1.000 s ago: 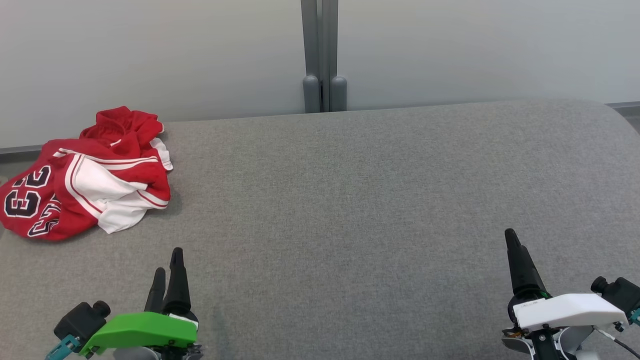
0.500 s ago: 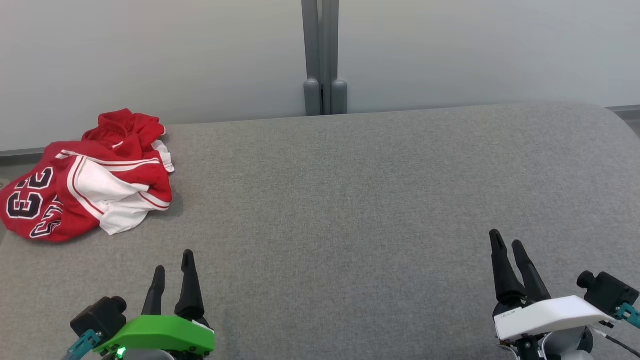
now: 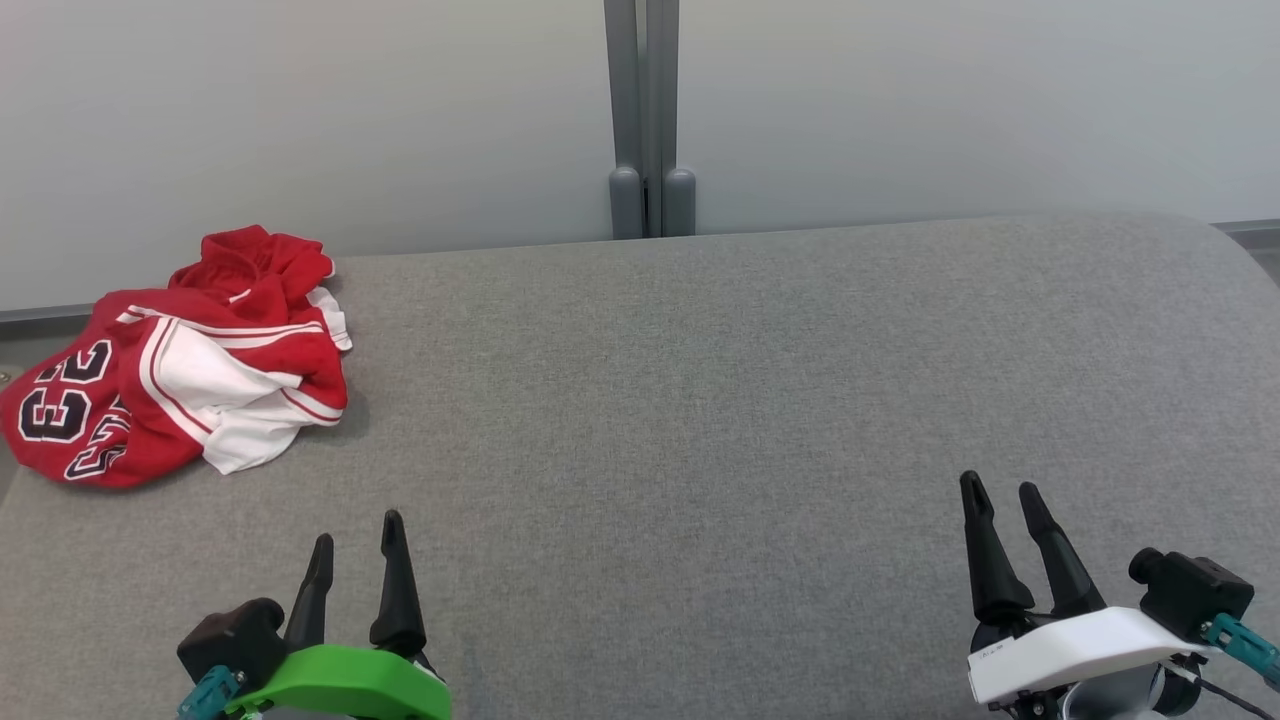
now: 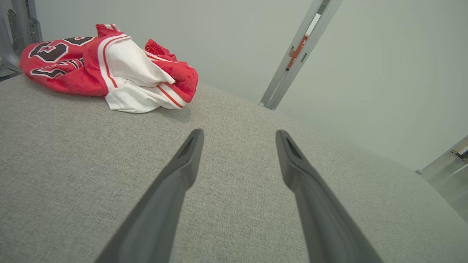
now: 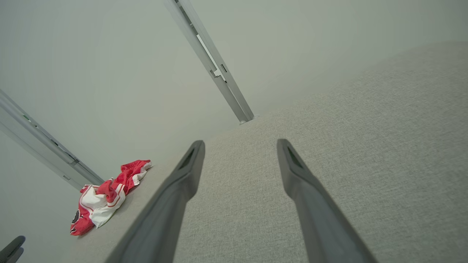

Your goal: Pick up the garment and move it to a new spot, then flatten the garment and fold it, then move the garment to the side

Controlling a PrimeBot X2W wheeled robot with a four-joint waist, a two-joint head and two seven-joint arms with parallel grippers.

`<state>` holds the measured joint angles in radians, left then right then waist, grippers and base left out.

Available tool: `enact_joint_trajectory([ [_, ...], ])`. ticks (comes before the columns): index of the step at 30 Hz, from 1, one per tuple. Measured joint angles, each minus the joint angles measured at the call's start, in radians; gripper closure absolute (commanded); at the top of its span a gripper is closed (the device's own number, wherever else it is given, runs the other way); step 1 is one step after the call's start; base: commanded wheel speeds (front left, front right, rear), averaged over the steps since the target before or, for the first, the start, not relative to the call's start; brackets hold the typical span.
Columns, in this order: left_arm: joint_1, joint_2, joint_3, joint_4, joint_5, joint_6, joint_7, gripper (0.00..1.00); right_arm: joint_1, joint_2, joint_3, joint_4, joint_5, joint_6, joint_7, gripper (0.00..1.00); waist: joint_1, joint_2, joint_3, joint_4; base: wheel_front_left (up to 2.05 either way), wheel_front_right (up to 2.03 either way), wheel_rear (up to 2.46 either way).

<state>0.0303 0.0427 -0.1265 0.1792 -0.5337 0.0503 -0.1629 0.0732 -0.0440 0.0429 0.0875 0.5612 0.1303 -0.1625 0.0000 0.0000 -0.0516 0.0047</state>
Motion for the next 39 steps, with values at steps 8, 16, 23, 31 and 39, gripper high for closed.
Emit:
enact_joint_trajectory([
  [8,0.009,0.001,-0.013,0.016,0.098,0.001,-0.020,0.00,0.008,-0.001,0.007,0.006,-0.088,0.000,-0.020,0.00,0.0000,0.0000,-0.008,0.000,0.00,0.00,0.00],
  [16,0.019,0.001,-0.023,0.029,0.172,0.001,-0.038,0.00,0.021,-0.001,0.015,0.011,-0.164,0.000,-0.036,0.00,0.0000,0.0000,-0.018,0.000,0.00,0.00,0.00],
  [23,0.021,0.002,-0.030,0.040,0.226,0.001,-0.051,0.00,0.026,-0.002,0.022,0.014,-0.225,0.000,-0.051,0.00,0.0000,0.0000,-0.025,0.000,0.00,0.00,0.00],
  [31,0.023,0.003,-0.039,0.053,0.273,0.003,-0.068,0.00,0.036,-0.002,0.030,0.016,-0.290,0.000,-0.069,0.00,0.0000,0.0000,-0.032,0.000,0.00,0.00,0.00],
  [39,0.025,0.003,-0.044,0.061,0.316,0.011,-0.084,0.00,0.043,-0.003,0.033,0.016,-0.348,0.000,-0.082,0.00,0.0000,0.0000,-0.036,0.002,0.00,0.00,0.00],
])
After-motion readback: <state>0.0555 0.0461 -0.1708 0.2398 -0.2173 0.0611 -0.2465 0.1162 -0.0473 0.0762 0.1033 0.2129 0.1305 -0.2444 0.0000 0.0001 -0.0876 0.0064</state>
